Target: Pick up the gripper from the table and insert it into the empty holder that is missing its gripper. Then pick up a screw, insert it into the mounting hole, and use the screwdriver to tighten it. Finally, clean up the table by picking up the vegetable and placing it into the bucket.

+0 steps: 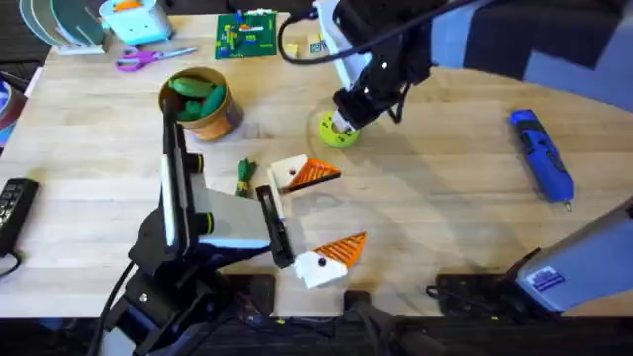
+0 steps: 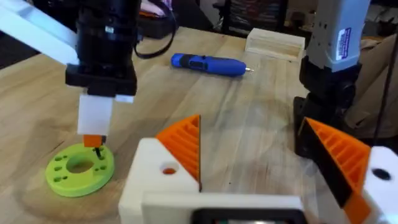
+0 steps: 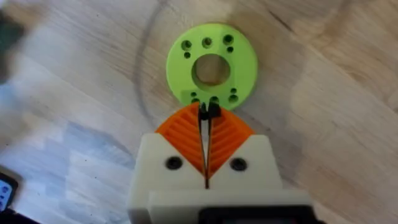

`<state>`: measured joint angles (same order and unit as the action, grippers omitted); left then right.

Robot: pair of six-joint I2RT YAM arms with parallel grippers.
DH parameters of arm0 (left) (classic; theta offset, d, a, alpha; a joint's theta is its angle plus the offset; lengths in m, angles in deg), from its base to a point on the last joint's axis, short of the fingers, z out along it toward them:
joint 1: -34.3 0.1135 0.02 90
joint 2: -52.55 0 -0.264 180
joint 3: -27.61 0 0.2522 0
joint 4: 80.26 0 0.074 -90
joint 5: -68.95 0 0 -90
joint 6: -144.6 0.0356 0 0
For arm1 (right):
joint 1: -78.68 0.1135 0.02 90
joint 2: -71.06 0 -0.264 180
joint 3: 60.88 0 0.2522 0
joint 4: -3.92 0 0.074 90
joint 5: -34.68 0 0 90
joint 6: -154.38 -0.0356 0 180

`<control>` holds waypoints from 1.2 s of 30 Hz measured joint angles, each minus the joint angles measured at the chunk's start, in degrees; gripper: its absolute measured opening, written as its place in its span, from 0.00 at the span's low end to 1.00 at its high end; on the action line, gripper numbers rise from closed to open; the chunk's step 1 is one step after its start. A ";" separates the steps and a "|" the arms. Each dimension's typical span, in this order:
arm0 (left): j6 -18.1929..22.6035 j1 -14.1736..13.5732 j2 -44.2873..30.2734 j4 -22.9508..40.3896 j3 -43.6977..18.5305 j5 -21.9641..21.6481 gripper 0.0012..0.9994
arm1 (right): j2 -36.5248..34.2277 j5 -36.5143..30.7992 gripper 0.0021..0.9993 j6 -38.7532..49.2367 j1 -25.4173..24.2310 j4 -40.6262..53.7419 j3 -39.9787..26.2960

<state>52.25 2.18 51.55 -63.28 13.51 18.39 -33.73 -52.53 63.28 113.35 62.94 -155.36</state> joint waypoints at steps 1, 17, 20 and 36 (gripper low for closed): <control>0.00 0.00 0.00 0.01 0.00 0.00 0.99 | 0.12 -0.06 0.01 0.16 -0.34 1.28 -1.14; 0.00 0.00 0.00 0.01 0.00 0.00 0.99 | 10.60 -0.04 0.01 5.57 10.71 22.56 -22.04; 0.00 0.00 0.00 0.00 0.00 0.00 0.99 | 12.93 0.42 0.01 5.79 14.26 24.97 -22.43; -0.02 0.00 0.00 0.01 -0.01 0.00 0.99 | 8.06 -1.68 0.01 4.48 24.37 24.73 -22.41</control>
<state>52.23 2.18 51.55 -63.28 13.50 18.39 -25.68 -54.21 67.76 137.72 87.68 -177.77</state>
